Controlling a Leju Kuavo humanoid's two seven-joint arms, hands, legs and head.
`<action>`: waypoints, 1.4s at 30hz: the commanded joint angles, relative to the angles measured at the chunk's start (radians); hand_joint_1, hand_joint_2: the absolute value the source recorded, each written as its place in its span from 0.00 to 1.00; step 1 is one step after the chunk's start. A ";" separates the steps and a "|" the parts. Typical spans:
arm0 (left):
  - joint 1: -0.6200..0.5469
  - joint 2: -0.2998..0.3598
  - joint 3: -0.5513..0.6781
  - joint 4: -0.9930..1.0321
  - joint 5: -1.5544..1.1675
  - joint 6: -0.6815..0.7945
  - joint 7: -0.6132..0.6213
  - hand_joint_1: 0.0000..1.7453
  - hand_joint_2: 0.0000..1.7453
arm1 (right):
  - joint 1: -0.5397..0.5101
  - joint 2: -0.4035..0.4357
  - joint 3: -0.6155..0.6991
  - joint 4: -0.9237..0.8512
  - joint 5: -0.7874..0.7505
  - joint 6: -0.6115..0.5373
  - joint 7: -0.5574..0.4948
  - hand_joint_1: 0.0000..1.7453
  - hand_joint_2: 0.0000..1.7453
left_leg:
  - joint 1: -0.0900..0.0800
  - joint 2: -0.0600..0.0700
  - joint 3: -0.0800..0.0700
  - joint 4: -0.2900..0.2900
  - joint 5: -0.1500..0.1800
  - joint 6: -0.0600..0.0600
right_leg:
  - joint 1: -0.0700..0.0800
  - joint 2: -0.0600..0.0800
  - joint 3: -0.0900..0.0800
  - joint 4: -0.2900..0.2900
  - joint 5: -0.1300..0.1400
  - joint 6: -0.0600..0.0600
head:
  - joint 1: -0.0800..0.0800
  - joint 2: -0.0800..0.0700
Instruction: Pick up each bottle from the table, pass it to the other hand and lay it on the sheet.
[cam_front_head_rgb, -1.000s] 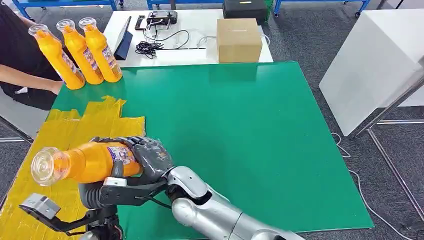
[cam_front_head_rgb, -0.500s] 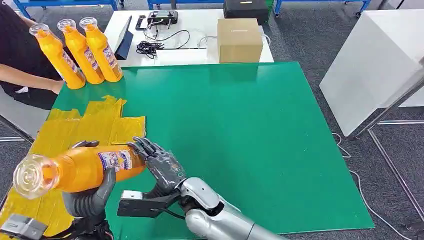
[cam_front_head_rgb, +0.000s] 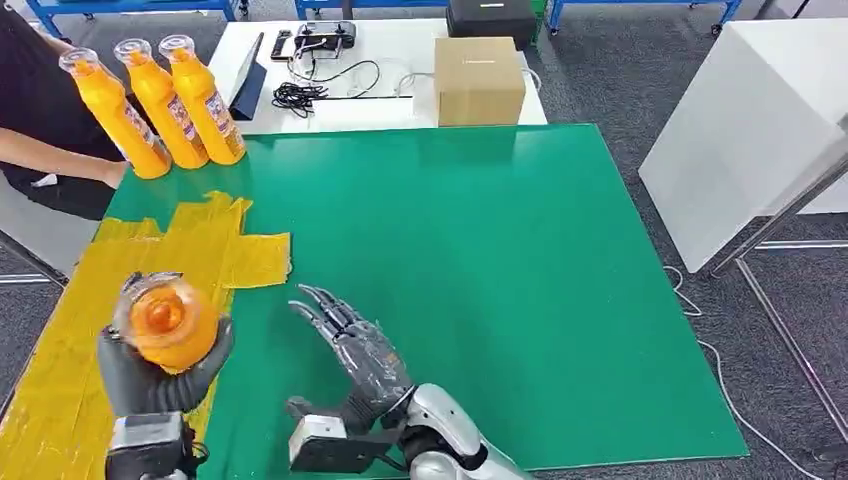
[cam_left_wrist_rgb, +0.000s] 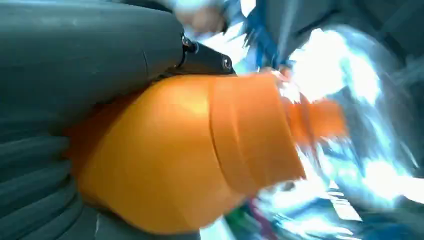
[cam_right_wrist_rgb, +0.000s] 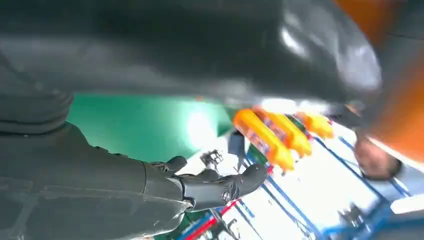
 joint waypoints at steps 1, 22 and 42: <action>-0.164 0.120 0.123 0.425 -0.538 -0.008 0.296 1.00 1.00 | 0.062 -0.071 -0.075 -0.148 -0.035 0.012 -0.052 0.00 0.00 | 0.000 -0.003 0.004 -0.003 0.002 -0.001 | 0.000 -0.004 0.005 -0.003 0.001 0.000 | 0.000 0.000; -0.236 0.200 0.080 0.733 -0.825 -0.108 0.474 1.00 1.00 | 0.065 -0.069 -0.066 -0.181 -0.056 0.046 -0.080 0.00 0.00 | 0.001 0.000 0.001 -0.001 0.001 -0.001 | 0.001 -0.001 0.001 -0.001 0.000 0.000 | 0.000 0.000; -0.158 0.070 0.104 0.533 0.036 -0.191 0.007 0.00 0.00 | 0.095 -0.060 -0.091 -0.141 -0.043 0.026 -0.084 0.00 0.00 | 0.001 -0.001 0.000 0.000 0.000 -0.001 | 0.001 -0.001 0.002 -0.001 0.000 0.000 | 0.000 0.000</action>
